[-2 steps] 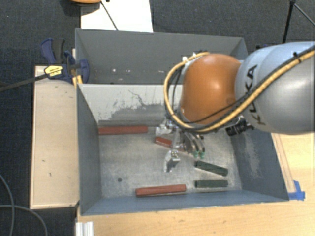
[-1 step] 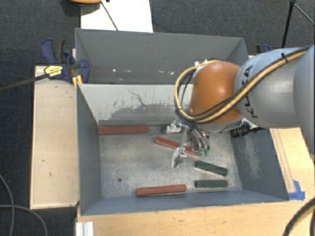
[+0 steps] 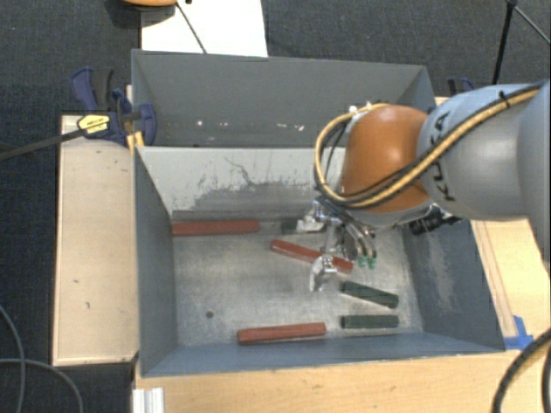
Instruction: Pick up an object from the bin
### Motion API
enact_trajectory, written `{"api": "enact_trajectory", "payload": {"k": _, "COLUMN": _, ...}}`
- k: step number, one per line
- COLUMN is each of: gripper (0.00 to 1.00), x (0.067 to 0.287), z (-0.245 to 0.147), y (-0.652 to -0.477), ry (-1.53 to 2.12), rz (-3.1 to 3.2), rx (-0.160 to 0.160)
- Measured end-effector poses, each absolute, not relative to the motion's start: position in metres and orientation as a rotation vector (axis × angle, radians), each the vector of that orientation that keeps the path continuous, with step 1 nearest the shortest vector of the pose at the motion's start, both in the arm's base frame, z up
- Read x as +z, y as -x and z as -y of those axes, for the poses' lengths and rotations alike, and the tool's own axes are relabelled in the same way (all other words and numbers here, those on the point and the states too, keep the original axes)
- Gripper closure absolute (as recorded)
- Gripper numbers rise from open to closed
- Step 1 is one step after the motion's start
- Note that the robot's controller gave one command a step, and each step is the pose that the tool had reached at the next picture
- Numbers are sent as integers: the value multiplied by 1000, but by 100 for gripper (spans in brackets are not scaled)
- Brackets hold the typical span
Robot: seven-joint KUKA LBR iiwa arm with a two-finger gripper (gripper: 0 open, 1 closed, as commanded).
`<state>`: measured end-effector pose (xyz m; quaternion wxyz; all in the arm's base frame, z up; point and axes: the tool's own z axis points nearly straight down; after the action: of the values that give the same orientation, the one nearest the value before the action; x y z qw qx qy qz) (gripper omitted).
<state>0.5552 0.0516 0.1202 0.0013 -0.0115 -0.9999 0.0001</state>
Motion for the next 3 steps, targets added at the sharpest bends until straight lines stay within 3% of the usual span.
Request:
{"api": "enact_trajectory", "payload": {"k": 1, "gripper": 0, "x": 124, "z": -45, "y": -554, "ry": 117, "rz": 3143, "rx": -2}}
{"api": "enact_trajectory", "payload": {"k": 2, "gripper": 0, "x": 76, "z": -40, "y": -573, "ry": 281, "rz": 3131, "rx": -3}}
{"api": "enact_trajectory", "payload": {"k": 3, "gripper": 100, "x": 81, "z": -40, "y": -570, "ry": 286, "rz": 3132, "rx": -2}}
